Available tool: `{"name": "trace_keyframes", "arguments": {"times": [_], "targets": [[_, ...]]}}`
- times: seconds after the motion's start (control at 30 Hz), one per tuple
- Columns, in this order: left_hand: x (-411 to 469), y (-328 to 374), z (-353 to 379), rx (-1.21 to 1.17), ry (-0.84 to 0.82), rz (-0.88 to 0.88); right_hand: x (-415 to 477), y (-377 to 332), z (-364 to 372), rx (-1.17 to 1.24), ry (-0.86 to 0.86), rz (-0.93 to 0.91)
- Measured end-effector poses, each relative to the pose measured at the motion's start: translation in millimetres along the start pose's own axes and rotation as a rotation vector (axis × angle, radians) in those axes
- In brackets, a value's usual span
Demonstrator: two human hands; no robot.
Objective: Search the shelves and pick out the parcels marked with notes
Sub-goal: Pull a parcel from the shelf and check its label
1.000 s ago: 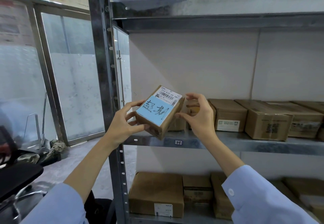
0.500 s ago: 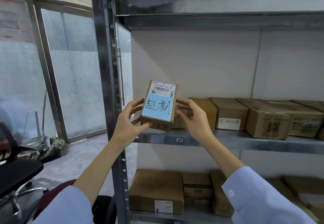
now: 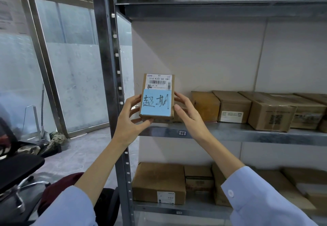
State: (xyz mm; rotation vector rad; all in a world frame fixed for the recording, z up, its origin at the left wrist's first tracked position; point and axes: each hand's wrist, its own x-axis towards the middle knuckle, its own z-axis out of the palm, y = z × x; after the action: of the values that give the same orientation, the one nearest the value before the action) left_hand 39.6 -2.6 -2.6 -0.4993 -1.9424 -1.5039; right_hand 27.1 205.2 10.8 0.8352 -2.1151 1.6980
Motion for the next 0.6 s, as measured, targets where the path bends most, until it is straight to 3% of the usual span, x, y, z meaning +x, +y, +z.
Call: {"name": "trace_keyframes", "arguments": {"times": [0.3, 0.6], "targets": [[-16.8, 15.3, 11.7, -0.013, -0.031, 0.031, -22.0, -6.7, 2.6, 0.118, 0.056, 0.0], [-40.3, 21.2, 57.3, -0.049, -0.172, 0.099, -74.8, -8.4, -35.3, -0.039, 0.208, 0.065]]}}
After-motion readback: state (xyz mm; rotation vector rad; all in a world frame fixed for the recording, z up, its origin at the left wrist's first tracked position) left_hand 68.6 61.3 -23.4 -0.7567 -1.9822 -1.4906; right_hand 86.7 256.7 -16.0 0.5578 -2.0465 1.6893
